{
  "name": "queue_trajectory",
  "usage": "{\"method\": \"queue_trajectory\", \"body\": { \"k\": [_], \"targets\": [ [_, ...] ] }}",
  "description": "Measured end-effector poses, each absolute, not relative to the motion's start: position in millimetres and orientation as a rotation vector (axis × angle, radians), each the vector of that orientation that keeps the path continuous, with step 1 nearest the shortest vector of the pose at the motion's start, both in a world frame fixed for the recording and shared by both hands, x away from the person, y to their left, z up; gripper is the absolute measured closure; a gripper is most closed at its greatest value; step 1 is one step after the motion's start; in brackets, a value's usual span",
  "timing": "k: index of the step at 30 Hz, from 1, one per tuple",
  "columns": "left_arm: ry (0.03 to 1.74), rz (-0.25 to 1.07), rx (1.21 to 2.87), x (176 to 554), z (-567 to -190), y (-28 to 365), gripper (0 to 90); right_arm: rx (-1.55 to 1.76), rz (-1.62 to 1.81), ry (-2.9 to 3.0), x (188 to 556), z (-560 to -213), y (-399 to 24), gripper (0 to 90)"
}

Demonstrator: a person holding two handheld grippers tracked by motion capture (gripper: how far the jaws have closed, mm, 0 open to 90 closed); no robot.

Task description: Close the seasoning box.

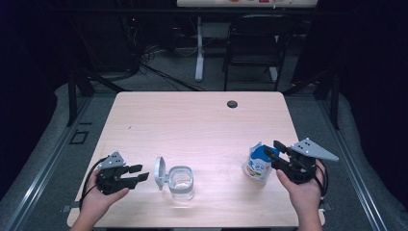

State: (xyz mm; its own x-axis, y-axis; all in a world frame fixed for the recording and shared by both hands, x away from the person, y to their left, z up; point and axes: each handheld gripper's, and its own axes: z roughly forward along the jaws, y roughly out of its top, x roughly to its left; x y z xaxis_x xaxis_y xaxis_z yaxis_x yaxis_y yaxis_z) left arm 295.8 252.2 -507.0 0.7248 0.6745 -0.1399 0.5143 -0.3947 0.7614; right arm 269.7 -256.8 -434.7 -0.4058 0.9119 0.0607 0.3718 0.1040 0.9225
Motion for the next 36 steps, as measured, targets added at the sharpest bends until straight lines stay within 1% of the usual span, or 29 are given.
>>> {"method": "queue_trajectory", "body": {
  "k": [4,14,24,27,29,30,31,32,36],
  "targets": [
    [0.897,0.242,2.085,295.9,-507.2,252.2,55.5,1.261,1.322,1.83,268.6,-433.2,-259.6,57.6],
    [0.901,0.244,2.091,296.4,-508.6,252.0,55.5,1.286,1.292,1.833,271.1,-437.6,-263.8,54.3],
    [0.908,0.246,2.092,296.7,-508.7,253.1,55.5,1.309,1.273,1.903,275.4,-445.5,-264.6,60.2],
    [0.908,0.246,2.092,296.8,-508.8,253.3,55.4,1.308,1.258,1.917,276.4,-447.7,-263.7,64.4],
    [0.91,0.248,2.093,296.8,-509.1,253.2,55.5,1.301,1.28,1.916,276.0,-448.0,-263.0,69.5],
    [0.91,0.248,2.093,296.8,-509.1,253.2,55.4,1.301,1.28,1.916,276.0,-448.0,-263.0,69.5],
    [0.909,0.244,2.092,297.1,-509.0,253.6,55.5,1.278,1.298,1.919,274.2,-445.4,-263.1,79.6],
    [0.912,0.245,2.09,297.2,-508.8,254.0,55.5,1.273,1.312,1.917,273.4,-444.3,-263.1,83.5],
    [0.917,0.245,2.077,297.3,-509.2,254.5,55.5,1.261,1.313,1.939,272.1,-442.2,-261.2,89.9]
  ]
}}
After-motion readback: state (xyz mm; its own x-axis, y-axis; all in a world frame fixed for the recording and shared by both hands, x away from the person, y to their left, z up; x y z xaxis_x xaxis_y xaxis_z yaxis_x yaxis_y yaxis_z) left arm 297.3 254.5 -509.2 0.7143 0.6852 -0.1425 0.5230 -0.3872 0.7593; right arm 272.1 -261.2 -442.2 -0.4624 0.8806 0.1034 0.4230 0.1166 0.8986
